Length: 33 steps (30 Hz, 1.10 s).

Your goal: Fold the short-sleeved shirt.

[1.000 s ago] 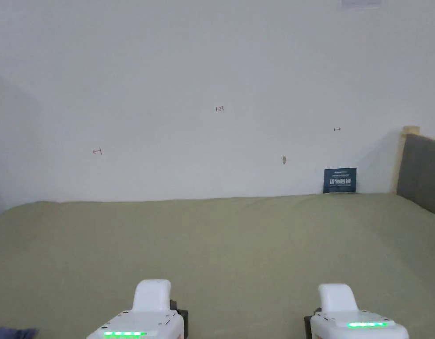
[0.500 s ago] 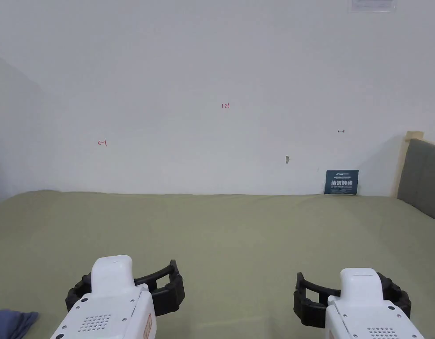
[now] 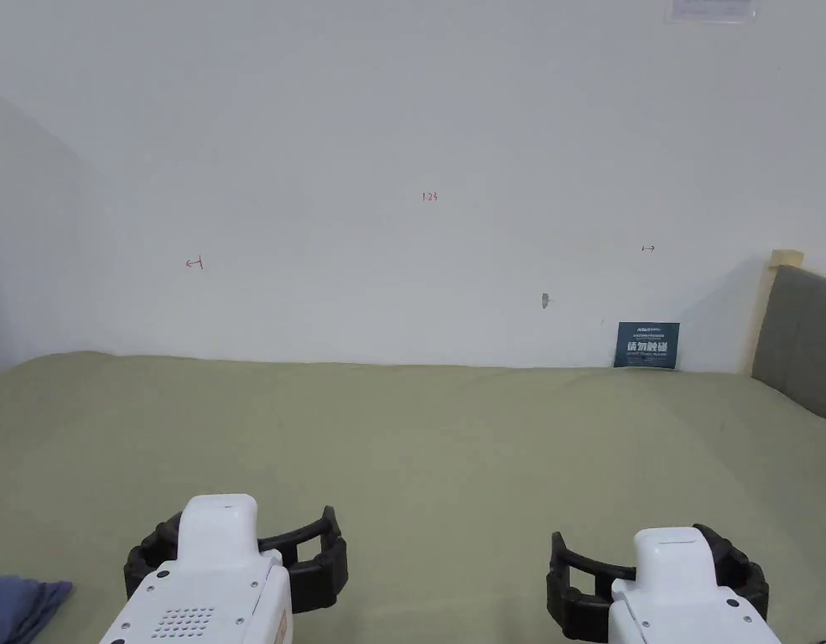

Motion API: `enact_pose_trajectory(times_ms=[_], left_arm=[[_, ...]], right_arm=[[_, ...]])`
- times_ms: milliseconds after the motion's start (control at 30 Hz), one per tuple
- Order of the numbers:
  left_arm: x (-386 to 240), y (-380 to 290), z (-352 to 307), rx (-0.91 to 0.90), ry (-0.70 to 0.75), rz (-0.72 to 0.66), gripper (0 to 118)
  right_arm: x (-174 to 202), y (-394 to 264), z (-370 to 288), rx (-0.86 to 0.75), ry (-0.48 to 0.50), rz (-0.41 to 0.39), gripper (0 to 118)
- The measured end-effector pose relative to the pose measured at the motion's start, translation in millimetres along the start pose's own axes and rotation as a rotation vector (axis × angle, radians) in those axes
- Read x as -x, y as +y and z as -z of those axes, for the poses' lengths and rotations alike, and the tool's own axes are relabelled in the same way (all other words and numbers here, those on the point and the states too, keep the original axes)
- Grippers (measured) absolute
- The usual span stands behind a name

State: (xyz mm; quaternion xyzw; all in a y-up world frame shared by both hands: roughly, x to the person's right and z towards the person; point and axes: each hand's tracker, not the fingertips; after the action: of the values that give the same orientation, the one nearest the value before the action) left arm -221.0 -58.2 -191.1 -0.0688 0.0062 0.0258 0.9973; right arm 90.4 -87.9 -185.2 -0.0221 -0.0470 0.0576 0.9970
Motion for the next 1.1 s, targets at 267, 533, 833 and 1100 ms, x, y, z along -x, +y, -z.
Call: enact_pose_trajectory(times_ms=[267,533,833,1100], left_arm=[[1.3,1.0,5.3,0.001,-0.023,0.033,118],[-0.8,-1.7,6.5,-0.001,-0.018,0.048,118],[4.1,-2.6,8.9,0.014,0.014,0.016,118],[0.8,4.5,4.4,0.005,-0.022,0.017,118]], right_arm=[[3.1,6.3,5.9,-0.002,-0.006,0.042,118],[-1.1,15.4,6.6,-0.015,-0.012,0.052,118],[-1.2,17.7,7.1,-0.024,-0.020,0.041,118],[-7.7,18.8,5.7,-0.021,-0.033,0.073,118]])
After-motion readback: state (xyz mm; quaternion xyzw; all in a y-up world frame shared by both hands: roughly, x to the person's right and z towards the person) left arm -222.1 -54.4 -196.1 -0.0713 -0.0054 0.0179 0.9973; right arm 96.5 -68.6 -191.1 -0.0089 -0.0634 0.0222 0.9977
